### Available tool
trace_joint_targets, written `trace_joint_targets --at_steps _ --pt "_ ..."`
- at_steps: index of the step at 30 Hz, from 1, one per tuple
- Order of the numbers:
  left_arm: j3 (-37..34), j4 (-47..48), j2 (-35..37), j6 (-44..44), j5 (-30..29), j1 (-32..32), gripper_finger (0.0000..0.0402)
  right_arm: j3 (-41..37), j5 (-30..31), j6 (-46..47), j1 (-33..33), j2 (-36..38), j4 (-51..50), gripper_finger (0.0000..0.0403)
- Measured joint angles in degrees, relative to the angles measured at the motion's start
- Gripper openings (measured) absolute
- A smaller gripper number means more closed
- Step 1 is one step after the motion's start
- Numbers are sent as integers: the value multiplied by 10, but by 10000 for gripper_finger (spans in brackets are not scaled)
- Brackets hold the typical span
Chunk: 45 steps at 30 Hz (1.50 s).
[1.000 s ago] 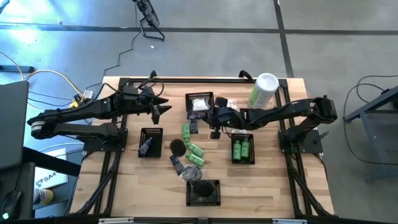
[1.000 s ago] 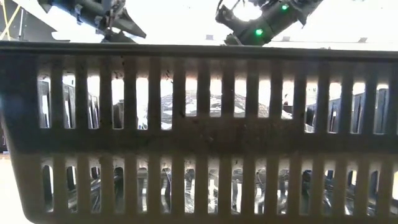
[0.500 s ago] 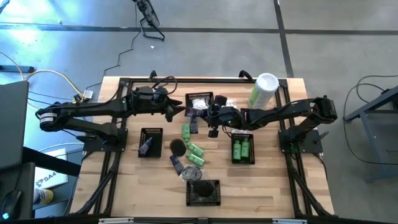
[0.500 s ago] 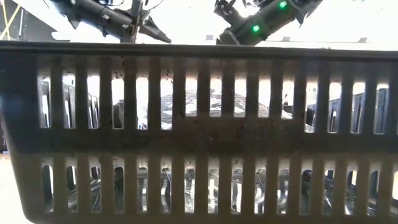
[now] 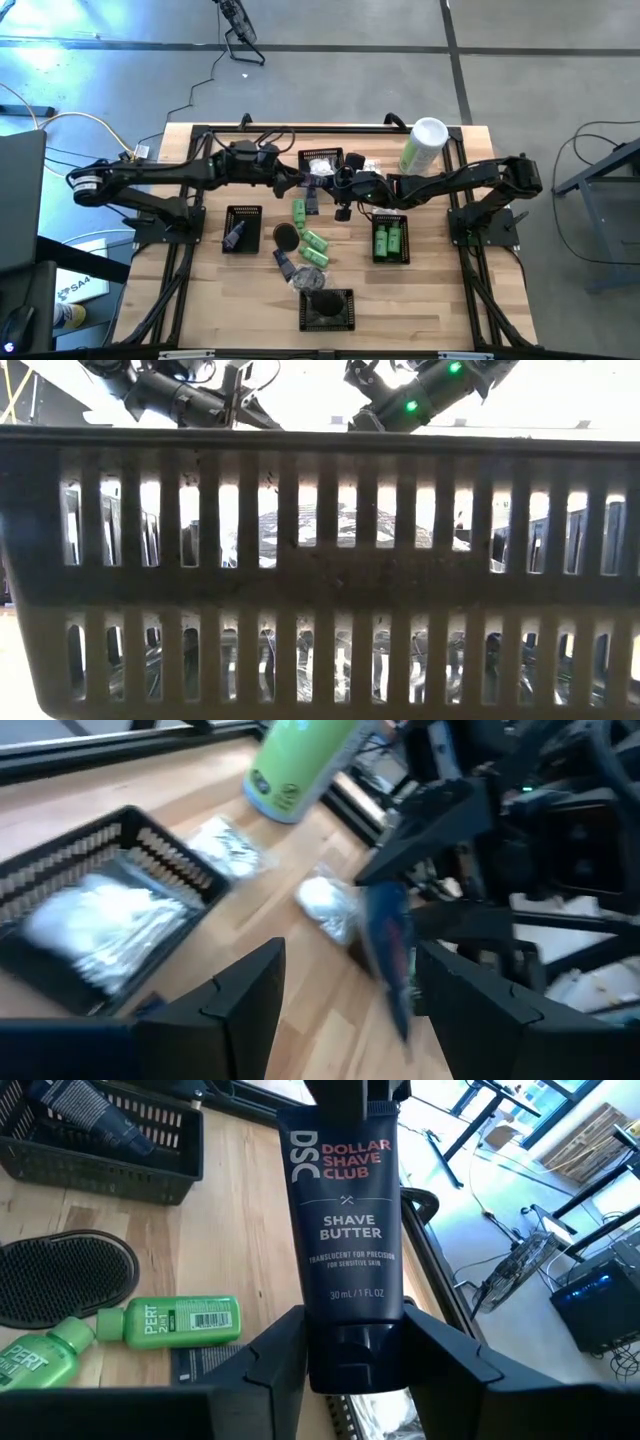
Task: Pick & Place Travel size toiletries
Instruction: Put the blue bottle into the middle left black bin
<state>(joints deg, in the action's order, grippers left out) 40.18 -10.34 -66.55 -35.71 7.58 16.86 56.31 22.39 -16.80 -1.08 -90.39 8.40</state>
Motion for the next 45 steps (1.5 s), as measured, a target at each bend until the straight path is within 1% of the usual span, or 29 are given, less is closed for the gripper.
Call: trace_joint_targets --at_steps 3,8,11,20,25,29,34,40,42,45 --pt "0 -34 -17 -4 20 0 220 0 0 0 0 0 0 141" --pt "0 -51 -33 -6 22 0 211 0 0 0 0 0 0 141" --pt "0 -50 -35 -7 22 0 188 0 0 0 0 0 0 142" --pt "0 -66 -35 -6 22 0 92 0 0 0 0 0 0 142" --pt "0 -66 -35 -6 21 0 56 0 0 0 0 0 -1 142" --pt "0 -66 -35 -3 21 0 35 0 0 0 0 0 -2 142" --pt "0 -66 -35 6 21 0 20 0 0 -2 0 0 -2 142" --pt "0 -66 -35 14 21 0 15 0 0 -1 0 0 -1 143" --pt "0 -67 -35 18 22 0 15 0 -4 0 1 0 -1 150" --pt "0 -63 -35 30 22 0 14 0 -4 0 7 0 1 171"
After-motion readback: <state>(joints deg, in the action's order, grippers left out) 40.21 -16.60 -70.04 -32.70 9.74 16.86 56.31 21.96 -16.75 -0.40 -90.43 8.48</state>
